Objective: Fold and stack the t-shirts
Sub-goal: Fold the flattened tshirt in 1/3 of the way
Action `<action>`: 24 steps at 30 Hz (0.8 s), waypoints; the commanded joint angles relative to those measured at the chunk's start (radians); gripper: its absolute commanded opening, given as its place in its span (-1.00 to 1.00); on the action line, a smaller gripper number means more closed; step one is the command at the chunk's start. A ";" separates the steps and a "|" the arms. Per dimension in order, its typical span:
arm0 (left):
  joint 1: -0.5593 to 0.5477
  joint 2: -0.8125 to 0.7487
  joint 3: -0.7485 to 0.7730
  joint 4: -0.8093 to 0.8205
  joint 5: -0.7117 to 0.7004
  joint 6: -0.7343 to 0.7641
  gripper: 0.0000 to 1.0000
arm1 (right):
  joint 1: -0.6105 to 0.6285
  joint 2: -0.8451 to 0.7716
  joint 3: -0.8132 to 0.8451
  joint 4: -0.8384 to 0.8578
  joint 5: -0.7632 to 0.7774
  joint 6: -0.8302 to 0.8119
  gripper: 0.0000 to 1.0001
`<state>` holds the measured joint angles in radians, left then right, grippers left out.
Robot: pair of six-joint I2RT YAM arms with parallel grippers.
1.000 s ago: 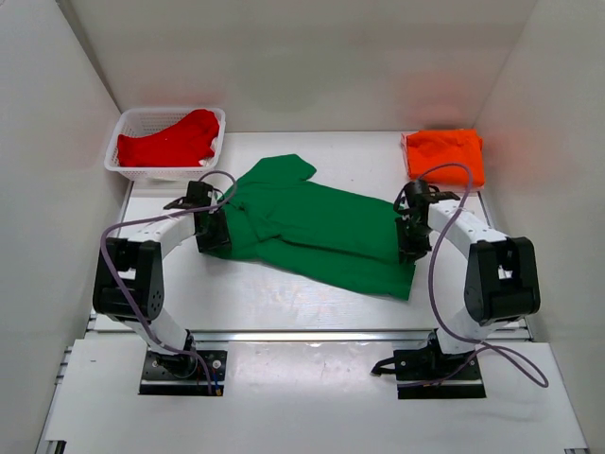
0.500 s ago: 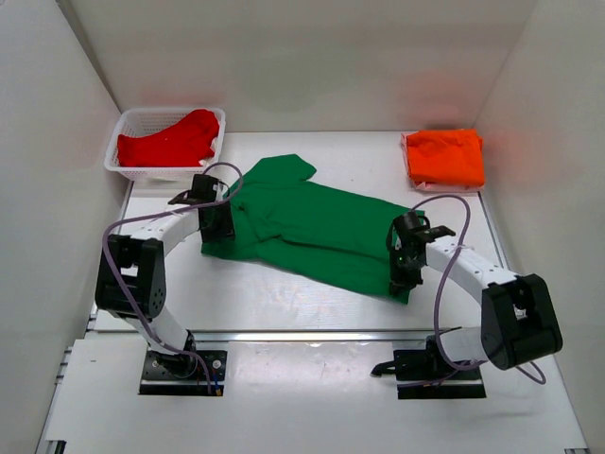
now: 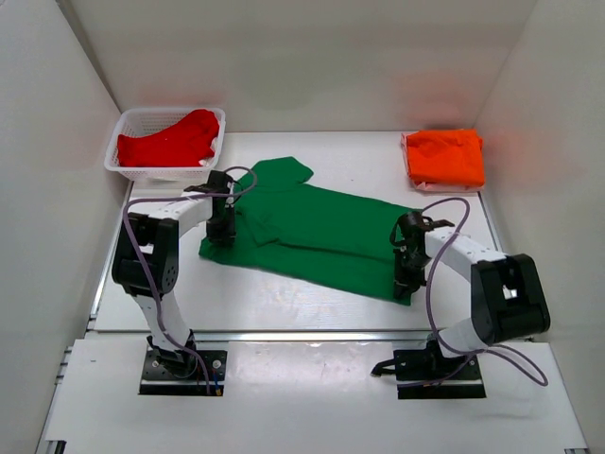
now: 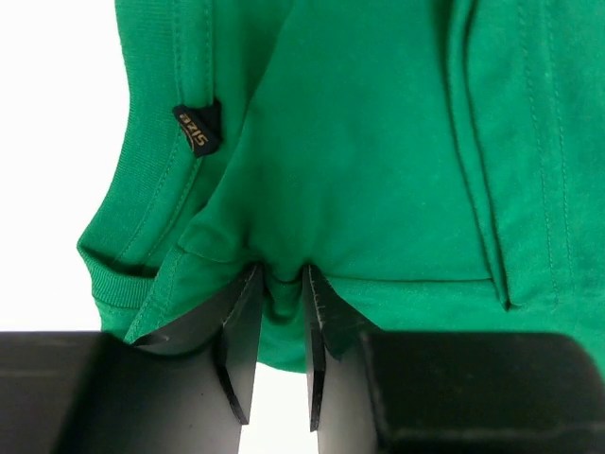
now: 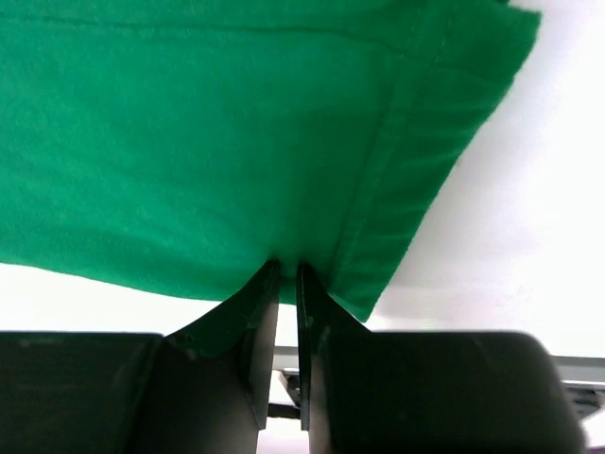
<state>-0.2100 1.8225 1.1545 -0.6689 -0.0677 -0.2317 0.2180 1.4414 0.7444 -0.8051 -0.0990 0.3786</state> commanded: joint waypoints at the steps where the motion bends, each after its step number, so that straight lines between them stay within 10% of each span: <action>1: -0.022 0.021 -0.067 -0.144 -0.021 0.045 -0.33 | -0.022 0.071 0.082 -0.031 0.039 -0.059 -0.78; 15: -0.160 -0.253 -0.237 -0.268 0.043 0.025 -0.57 | -0.174 0.177 0.113 -0.042 0.081 -0.227 -0.79; 24: -0.014 -0.316 0.117 -0.334 0.229 0.005 -0.41 | -0.175 0.022 0.338 -0.218 0.128 -0.218 -0.71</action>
<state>-0.2867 1.5715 1.1137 -1.0183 0.1055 -0.2214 0.0425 1.5337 0.9432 -0.9695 -0.0139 0.1715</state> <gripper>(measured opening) 0.261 0.130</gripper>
